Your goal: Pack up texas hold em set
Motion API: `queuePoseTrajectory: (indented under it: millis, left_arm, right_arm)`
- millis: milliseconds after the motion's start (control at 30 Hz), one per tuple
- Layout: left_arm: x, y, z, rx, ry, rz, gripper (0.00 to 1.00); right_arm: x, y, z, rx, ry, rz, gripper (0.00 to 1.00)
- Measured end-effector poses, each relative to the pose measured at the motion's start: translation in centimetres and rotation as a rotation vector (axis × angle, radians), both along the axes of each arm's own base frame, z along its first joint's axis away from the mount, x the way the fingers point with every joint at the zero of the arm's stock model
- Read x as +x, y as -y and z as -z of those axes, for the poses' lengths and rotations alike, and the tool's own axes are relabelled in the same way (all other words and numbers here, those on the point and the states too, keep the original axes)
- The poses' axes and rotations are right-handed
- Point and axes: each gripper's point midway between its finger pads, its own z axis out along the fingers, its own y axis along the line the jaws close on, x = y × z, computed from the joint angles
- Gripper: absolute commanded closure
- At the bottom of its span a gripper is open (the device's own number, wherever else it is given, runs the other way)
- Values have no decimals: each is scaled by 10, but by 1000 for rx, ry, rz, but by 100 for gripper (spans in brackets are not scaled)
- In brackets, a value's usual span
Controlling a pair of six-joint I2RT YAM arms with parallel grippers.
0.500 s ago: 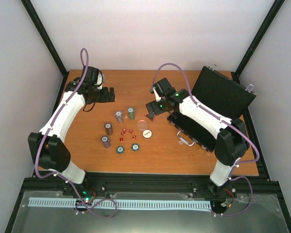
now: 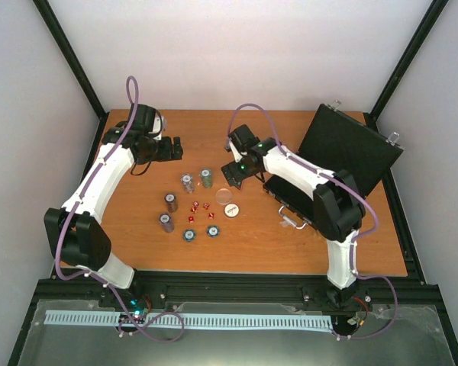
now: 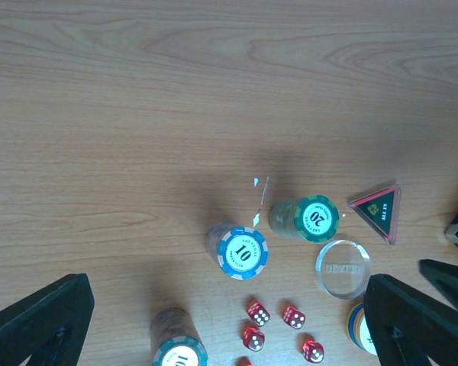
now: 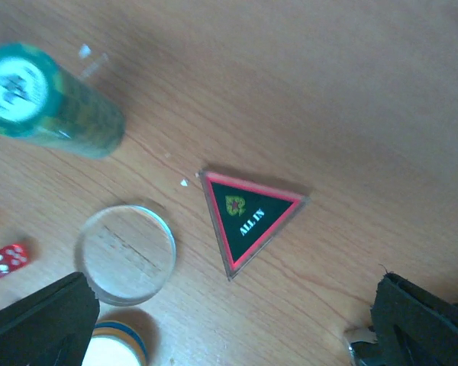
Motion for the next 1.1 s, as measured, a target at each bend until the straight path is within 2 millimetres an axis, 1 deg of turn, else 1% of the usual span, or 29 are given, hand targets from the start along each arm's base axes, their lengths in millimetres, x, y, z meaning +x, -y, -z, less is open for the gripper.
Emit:
queuePoseTrajectory:
  millis: [100, 200, 333, 467, 633, 733, 1100]
  left_arm:
    - [0, 1, 0, -5, -2, -2, 0]
    - [0, 0, 0, -5, -2, -3, 0]
    - [-1, 0, 1, -1, -4, -5, 0]
    - [-2, -1, 3, 1, -12, -5, 0]
    - [-5, -1, 6, 3, -26, -5, 0]
    - [-7, -1, 7, 5, -35, -5, 0]
    - [-7, -1, 13, 9, -53, -4, 0]
  right_arm:
    - [0, 2, 25, -36, -44, -1, 2]
    - [2, 5, 39, -53, -71, 5, 4]
    - [11, 4, 44, -43, -81, 6, 8]
    - [20, 1, 54, -41, -85, -6, 9]
    - [19, 1, 77, -51, -132, -14, 8]
    - [18, 2, 86, -52, -156, -14, 8]
    - [23, 2, 98, -60, -168, -11, 8]
